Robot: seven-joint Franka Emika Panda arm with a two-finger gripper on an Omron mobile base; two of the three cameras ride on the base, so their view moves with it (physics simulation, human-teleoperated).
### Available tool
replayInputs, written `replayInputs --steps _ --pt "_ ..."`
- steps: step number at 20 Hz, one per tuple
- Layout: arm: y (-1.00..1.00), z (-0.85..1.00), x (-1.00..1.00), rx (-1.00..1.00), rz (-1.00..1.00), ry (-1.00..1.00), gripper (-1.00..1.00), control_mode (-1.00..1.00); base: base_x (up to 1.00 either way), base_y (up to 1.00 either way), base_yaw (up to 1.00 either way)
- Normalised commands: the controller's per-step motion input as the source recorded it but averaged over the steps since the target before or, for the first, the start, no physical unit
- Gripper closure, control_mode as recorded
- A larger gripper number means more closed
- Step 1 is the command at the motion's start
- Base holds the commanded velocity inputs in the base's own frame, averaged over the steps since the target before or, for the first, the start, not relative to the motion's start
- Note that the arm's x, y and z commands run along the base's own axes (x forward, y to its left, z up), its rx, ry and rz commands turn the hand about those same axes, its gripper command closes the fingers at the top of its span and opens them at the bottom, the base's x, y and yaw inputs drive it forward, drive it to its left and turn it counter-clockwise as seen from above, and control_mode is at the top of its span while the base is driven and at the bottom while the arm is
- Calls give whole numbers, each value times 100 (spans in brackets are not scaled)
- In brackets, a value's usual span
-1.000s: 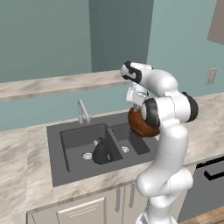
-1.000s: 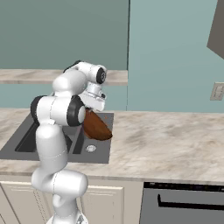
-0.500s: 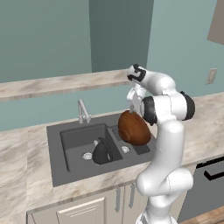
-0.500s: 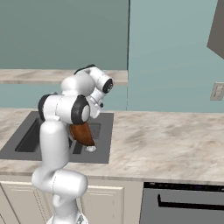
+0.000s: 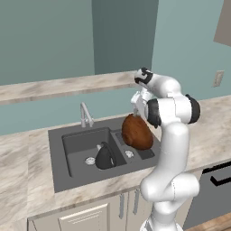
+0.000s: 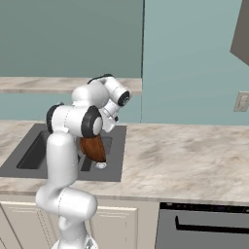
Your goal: Place the kettle in the left basin and the bowl in the right basin of the sink.
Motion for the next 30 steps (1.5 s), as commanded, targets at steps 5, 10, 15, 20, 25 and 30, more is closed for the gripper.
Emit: replayInputs --steps 5,10,15,20,25,30 --pt "0 -19 15 0 -30 -1 100 -100 0 0 0" --pt "-4 -3 8 0 -9 3 100 -100 0 0 0" --pt "-5 -9 23 0 0 -1 100 -100 0 0 0" --pt "-20 -35 42 0 0 -4 100 -100 0 0 0" --pt "-15 -33 39 1 0 0 100 -100 0 0 0" --pt "-6 -30 28 0 0 0 100 -100 0 0 0"
